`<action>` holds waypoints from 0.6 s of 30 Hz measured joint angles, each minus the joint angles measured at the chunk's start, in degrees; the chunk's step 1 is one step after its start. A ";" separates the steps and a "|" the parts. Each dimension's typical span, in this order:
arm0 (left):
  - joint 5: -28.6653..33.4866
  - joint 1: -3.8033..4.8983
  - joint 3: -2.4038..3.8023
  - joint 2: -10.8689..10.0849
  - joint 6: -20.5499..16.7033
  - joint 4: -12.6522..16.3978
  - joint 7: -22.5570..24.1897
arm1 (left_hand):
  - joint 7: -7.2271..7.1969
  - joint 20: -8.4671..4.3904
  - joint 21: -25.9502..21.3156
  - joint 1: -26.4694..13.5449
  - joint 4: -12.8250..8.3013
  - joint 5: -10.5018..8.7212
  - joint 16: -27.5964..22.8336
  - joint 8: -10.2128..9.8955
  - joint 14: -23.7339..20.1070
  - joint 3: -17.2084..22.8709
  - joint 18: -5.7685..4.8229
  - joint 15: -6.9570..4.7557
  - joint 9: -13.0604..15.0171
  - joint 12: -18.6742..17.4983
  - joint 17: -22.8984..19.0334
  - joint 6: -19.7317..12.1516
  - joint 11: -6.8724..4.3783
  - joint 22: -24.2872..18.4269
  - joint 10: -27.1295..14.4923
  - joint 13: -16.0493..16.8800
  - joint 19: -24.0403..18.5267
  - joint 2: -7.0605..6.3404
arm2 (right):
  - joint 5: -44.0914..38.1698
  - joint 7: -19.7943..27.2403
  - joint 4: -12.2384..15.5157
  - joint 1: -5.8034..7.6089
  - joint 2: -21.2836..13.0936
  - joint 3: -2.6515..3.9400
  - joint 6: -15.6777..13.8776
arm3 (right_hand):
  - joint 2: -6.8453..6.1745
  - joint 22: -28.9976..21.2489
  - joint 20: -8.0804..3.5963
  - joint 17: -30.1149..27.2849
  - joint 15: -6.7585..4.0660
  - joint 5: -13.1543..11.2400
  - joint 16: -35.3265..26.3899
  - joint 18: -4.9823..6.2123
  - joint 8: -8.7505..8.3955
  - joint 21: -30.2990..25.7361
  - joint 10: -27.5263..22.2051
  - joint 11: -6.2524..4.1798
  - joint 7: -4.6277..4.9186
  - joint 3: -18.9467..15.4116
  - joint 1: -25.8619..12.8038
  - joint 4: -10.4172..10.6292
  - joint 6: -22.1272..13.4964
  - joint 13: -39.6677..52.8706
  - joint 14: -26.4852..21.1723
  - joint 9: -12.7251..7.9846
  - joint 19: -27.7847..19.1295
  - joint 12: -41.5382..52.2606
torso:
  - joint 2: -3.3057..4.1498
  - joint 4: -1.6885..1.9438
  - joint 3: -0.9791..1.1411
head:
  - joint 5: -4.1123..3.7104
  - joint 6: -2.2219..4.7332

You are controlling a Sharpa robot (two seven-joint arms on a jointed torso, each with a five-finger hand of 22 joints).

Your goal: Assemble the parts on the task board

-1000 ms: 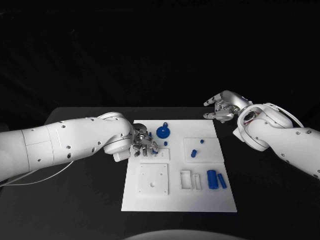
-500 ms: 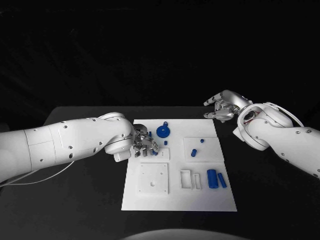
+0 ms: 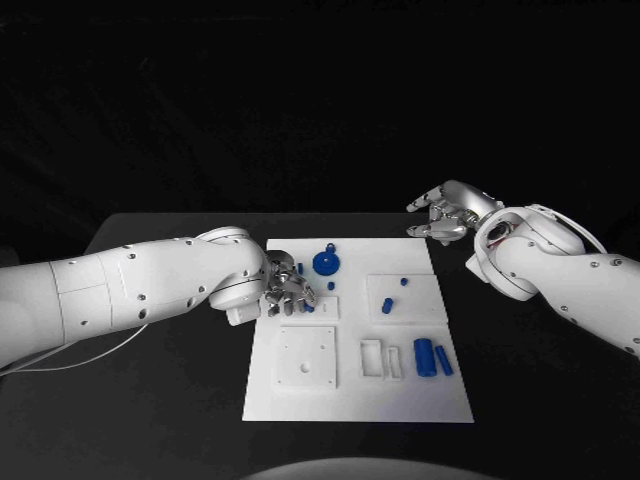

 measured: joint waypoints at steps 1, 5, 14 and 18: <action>-0.06 -0.01 0.01 0.01 0.00 0.00 0.00 | 0.00 0.00 0.00 0.07 0.00 -0.17 0.00 0.00 0.00 0.00 0.00 0.00 0.03 0.00 -0.03 0.00 0.00 0.06 0.00 0.00 0.00 -0.06 | 0.00 0.00 -0.01 0.00 0.01 0.00 0.01 | 0.00 0.00 0.00 0.00 0.00 0.00 0.00 0.00 0.00 0.00 0.00 0.00 -0.04 0.00 0.00 0.00 0.04 0.00 0.00 0.00 0.00 0.00 | 0.00 0.00 0.01 | 0.00 0.00; -0.31 -0.05 0.06 0.04 -0.01 -0.01 0.00 | 0.00 0.00 -0.32 0.21 -0.12 -1.06 0.00 0.00 0.00 0.12 0.00 0.01 0.02 0.00 -0.14 0.00 0.00 0.33 0.00 -0.08 0.00 -0.20 | -0.01 -0.01 -0.04 0.00 0.03 0.00 0.07 | -0.08 0.00 0.00 0.00 0.00 0.00 0.00 -0.01 0.00 0.00 0.02 0.01 -0.08 0.13 -0.08 0.04 0.09 0.00 0.00 0.00 0.00 0.00 | -0.01 0.00 0.00 | -0.03 0.00; -0.89 -0.16 0.15 0.05 -0.06 0.08 0.08 | 0.00 0.02 -0.91 0.52 0.03 -1.50 -0.40 0.00 0.09 0.30 0.00 0.10 -0.21 0.00 -0.59 0.01 0.01 0.85 0.01 -0.21 0.02 -0.50 | -0.03 -0.03 -0.14 -0.03 0.09 0.00 0.18 | -0.31 0.04 0.00 0.00 0.00 0.00 0.00 -0.06 0.00 0.00 -0.10 -0.11 -0.07 0.33 -0.31 0.02 0.09 0.00 0.00 0.00 0.00 0.00 | -0.01 -0.01 0.01 | -0.01 -0.08; -1.36 -0.22 0.16 -0.10 -0.22 0.47 0.15 | -0.08 0.21 -1.20 0.59 0.03 -1.51 -0.40 0.00 0.09 0.30 0.00 0.11 -0.33 0.00 -0.66 0.09 0.10 1.16 0.11 -0.30 0.21 -0.44 | -0.04 -0.04 -0.16 -0.06 0.11 0.00 0.23 | -0.31 0.09 0.00 0.00 0.00 0.00 0.00 -0.27 0.00 0.00 -0.10 -0.11 -0.07 0.33 -0.30 0.02 0.09 0.00 0.00 0.00 0.00 0.00 | -0.01 -0.01 0.02 | -0.01 -0.08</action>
